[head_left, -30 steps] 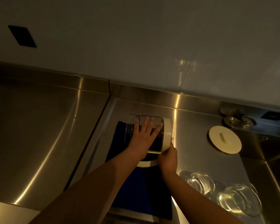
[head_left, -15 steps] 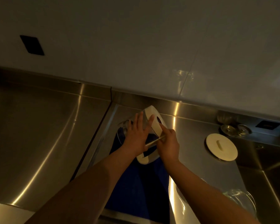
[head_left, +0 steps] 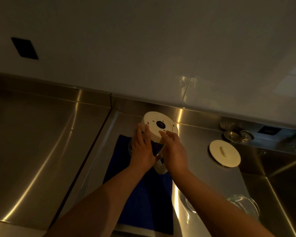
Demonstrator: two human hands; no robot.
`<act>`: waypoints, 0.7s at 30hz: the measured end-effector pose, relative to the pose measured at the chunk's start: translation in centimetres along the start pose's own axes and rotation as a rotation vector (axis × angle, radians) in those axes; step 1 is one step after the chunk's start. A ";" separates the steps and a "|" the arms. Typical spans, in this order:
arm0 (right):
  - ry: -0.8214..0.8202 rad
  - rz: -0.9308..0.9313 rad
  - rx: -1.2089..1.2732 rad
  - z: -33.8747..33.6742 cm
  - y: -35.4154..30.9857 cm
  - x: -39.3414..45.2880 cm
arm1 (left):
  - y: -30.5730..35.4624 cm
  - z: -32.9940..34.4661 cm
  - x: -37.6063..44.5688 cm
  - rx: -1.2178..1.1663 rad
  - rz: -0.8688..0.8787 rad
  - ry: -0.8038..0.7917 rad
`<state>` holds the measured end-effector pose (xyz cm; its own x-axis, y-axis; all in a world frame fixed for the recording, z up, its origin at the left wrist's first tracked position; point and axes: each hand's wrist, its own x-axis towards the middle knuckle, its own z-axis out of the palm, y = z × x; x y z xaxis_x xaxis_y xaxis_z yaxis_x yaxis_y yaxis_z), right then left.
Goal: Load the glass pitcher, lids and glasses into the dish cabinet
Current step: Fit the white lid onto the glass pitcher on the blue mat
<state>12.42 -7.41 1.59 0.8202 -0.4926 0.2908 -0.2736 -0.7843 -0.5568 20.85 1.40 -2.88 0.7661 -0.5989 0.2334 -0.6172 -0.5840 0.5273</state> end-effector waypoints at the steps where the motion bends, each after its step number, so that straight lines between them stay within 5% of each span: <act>1: -0.009 -0.010 -0.015 0.0 0.0 0.0 | 0.0 0.2 -0.1 -0.025 -0.005 0.014; 21: -0.171 -0.099 -0.180 4.1 -1.1 -1.7 | -3.4 1.2 -2.3 -0.144 -0.156 0.015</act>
<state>13.41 -4.14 -1.51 0.9165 -0.3507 0.1926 -0.2597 -0.8876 -0.3805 20.93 4.09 -6.17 0.8537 -0.4984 0.1509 -0.4592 -0.5839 0.6694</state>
